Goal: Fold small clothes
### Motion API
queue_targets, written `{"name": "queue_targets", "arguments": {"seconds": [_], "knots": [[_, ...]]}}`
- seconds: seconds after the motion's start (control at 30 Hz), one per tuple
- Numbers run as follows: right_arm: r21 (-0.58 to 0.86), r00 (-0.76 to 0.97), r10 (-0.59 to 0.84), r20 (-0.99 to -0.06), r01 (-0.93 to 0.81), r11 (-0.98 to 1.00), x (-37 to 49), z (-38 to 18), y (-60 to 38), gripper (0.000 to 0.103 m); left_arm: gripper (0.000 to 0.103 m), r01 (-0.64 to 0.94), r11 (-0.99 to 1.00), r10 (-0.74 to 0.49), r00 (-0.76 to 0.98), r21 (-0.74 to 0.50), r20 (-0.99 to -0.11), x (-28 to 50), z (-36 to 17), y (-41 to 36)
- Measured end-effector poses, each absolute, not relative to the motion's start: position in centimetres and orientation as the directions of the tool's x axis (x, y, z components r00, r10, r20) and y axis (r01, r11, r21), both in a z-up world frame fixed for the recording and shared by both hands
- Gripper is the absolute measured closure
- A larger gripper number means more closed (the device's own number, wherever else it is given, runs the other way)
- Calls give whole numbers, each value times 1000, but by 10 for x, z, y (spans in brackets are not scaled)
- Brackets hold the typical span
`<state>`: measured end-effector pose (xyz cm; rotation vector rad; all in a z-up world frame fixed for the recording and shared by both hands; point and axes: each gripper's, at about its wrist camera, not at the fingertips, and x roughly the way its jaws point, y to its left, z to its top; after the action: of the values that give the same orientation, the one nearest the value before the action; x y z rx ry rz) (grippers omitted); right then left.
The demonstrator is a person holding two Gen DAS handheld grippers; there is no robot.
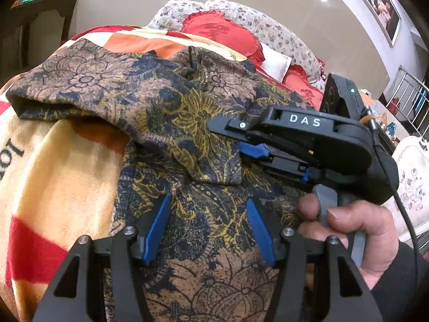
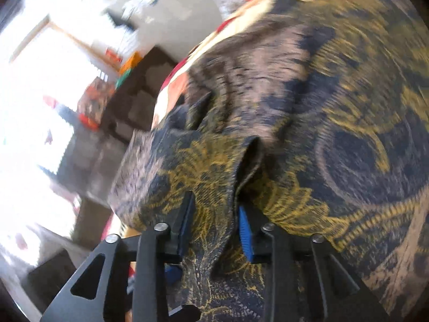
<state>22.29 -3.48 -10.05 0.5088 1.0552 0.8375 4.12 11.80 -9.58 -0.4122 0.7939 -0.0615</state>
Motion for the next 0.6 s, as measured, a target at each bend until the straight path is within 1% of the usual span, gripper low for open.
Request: {"name": "queue_targets", "arguments": {"seconds": [0.03,0.07,0.1,0.27,0.4,0.5,0.6], "knots": [[714,240,795,-558,-351,607,223,-100,-35,68,41,-100,921,-203,702,-377,-683,42,-96,117],[702,241,786,-569,-356,617,223,-98,-35,79,41,-100,922,-202,701,-374,-684,43,-96,117],[689,236,783,-576,-376,620,222,-93,-35,84,41,-100,923,-200,701,-372,-684,43,-96,117],[628,319,764,-561,-437,644,217,-61,-59,85,41,-102,929,-188,697,-355,-692,45,-97,115],[508,431,638,-638,-387,770,225,-40,-123,85,41,-103,933,-181,696,-345,-695,45,-97,114],[423,498,514,-698,-291,858,232,-34,-186,85,40,-103,935,-176,695,-340,-697,46,-97,113],[368,520,416,-746,-199,908,236,-33,-245,85,40,-104,936,-173,694,-336,-699,46,-97,112]]}}
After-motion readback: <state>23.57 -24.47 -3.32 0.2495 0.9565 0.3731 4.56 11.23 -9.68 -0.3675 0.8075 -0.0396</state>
